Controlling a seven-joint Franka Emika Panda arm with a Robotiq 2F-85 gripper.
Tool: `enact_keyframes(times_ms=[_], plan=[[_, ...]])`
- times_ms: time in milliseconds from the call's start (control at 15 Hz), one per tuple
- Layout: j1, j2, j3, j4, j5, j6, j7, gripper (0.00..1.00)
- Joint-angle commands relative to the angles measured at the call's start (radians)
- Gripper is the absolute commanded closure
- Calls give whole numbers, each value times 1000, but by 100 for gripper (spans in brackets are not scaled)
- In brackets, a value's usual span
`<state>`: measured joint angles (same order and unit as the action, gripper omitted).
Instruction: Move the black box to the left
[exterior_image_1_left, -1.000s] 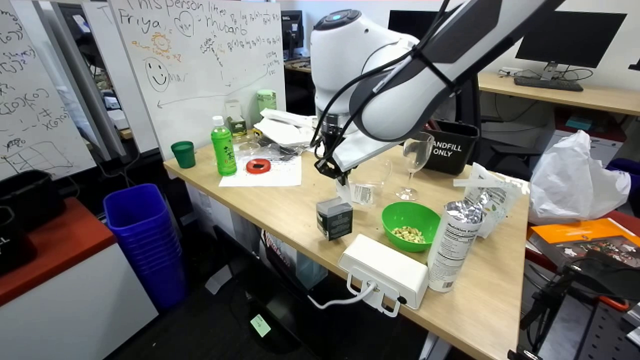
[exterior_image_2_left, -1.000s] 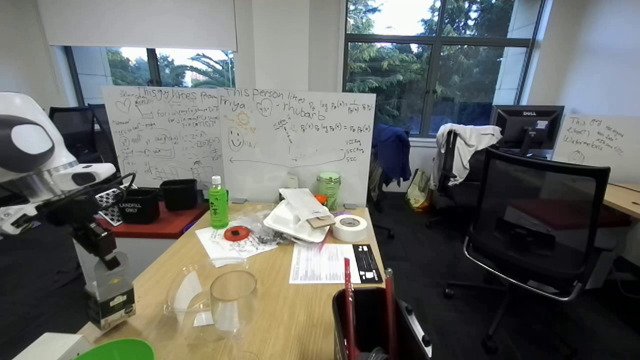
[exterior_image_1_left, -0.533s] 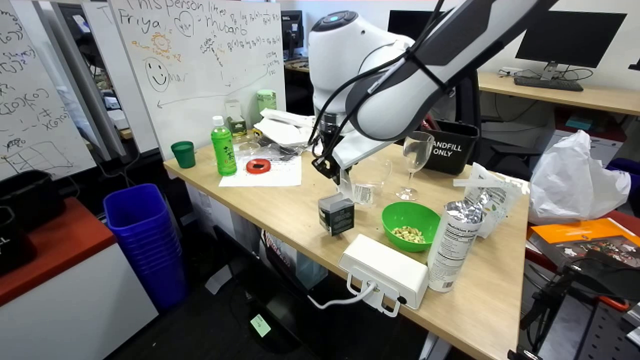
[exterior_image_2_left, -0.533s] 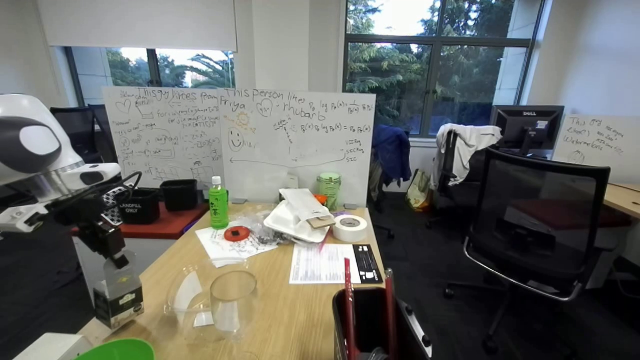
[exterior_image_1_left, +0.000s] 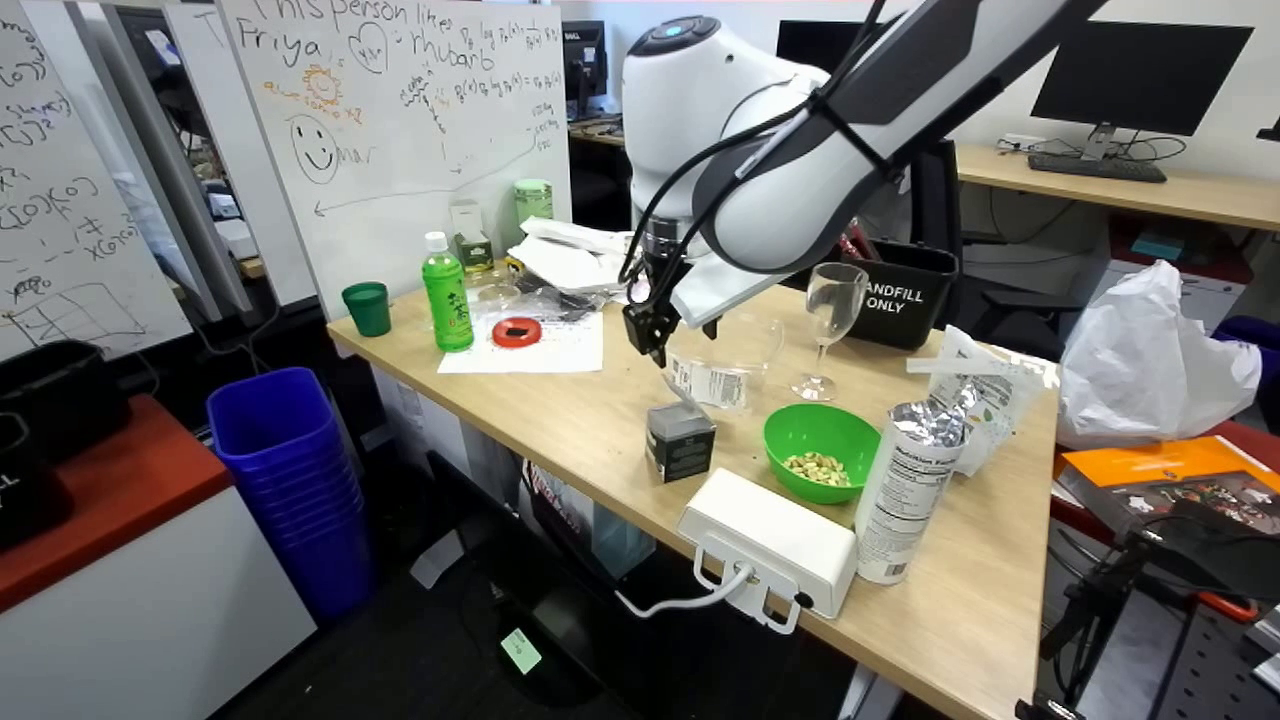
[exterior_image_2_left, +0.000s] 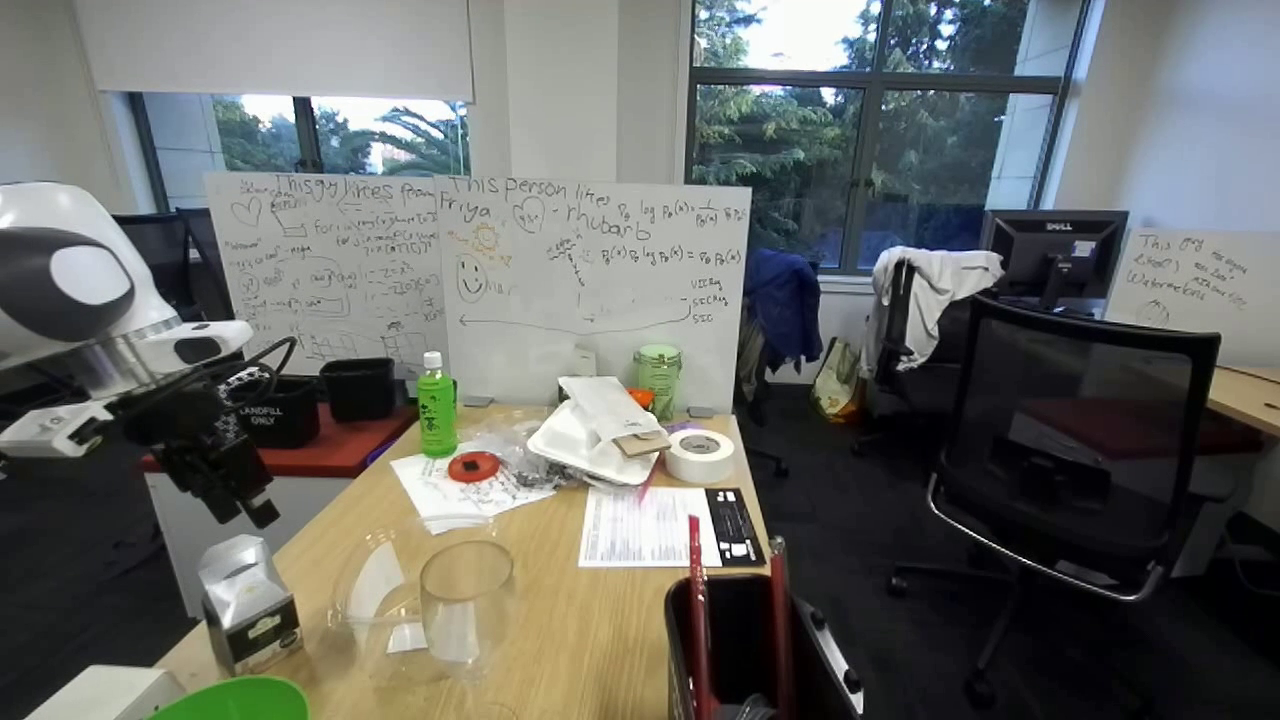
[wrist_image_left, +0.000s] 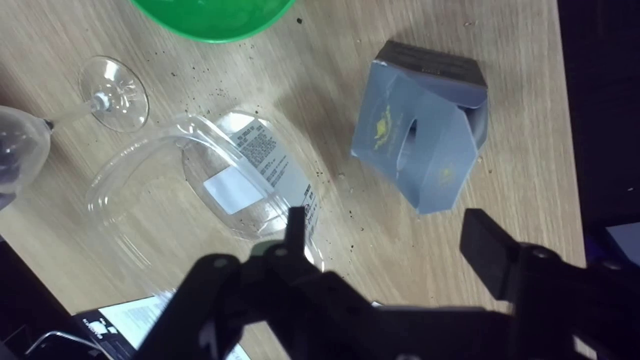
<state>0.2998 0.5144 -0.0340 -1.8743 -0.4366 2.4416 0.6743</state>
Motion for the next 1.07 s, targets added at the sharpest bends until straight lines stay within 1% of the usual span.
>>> enact_keyframes(times_ms=[0,200,467,533,600,733,1000], plan=[[2,-13,-12,-8,13,9,-33,0],[-25,-57,4,-26,59,-15,-74,0],[-78,-175,44,-79,213,-83,-250,0],[-44,-118,10,-27,159,-57,-177,0],[-55,-146,20,-41,181,-75,-206,0],[-64,-172,30,-64,189,-87,-220,0],[-63,-167,33,-69,189,-86,-220,0]])
